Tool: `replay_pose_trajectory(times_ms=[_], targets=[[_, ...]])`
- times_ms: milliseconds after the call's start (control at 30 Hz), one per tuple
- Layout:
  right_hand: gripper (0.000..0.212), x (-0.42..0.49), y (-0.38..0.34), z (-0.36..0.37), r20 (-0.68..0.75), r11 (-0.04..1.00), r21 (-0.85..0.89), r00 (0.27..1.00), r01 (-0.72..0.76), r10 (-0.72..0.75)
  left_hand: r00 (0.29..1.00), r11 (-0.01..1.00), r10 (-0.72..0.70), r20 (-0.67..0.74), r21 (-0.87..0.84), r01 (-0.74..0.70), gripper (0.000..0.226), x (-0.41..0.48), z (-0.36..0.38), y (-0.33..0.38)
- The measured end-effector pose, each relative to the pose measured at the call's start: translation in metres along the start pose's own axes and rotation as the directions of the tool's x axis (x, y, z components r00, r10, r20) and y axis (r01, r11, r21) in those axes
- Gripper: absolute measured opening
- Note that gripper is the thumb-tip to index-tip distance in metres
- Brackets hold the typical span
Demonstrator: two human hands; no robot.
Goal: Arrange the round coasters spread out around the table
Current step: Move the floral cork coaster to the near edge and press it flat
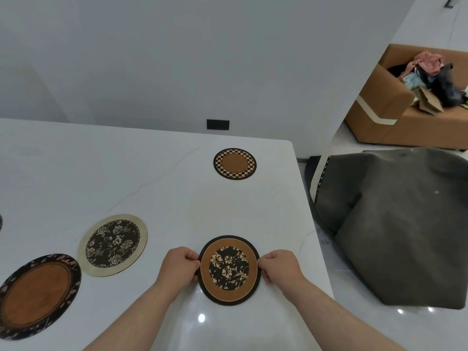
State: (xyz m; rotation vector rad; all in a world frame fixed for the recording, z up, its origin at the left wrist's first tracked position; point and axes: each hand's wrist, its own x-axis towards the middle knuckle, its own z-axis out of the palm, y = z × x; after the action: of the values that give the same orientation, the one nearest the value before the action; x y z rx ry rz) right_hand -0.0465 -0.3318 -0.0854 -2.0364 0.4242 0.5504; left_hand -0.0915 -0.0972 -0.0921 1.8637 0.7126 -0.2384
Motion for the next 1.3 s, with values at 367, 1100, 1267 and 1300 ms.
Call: replay_pose_trajectory(times_ms=[367, 1100, 1267, 1300], targets=[[0.021, 0.009, 0.011, 0.006, 0.041, 0.987, -0.158, 0.999, 0.034, -0.028, 0.999, 0.997, 0.011, 0.048, 0.076, -0.014, 0.013, 0.002, -0.004, -0.011], [0.107, 0.002, 0.060, -0.003, 0.269, 0.506, -0.701, 0.844, 0.502, -0.465, 0.889, 0.509, 0.355, 0.291, 0.737, -0.445, 0.110, 0.002, -0.003, -0.062], [0.099, 0.002, 0.054, -0.007, 0.287, 0.523, -0.674, 0.838, 0.522, -0.465, 0.905, 0.492, 0.323, 0.277, 0.768, -0.410, 0.109, 0.001, 0.001, -0.059], [0.097, 0.002, 0.053, -0.008, 0.291, 0.525, -0.671, 0.837, 0.524, -0.464, 0.906, 0.491, 0.320, 0.276, 0.770, -0.408, 0.109, 0.001, 0.001, -0.059]])
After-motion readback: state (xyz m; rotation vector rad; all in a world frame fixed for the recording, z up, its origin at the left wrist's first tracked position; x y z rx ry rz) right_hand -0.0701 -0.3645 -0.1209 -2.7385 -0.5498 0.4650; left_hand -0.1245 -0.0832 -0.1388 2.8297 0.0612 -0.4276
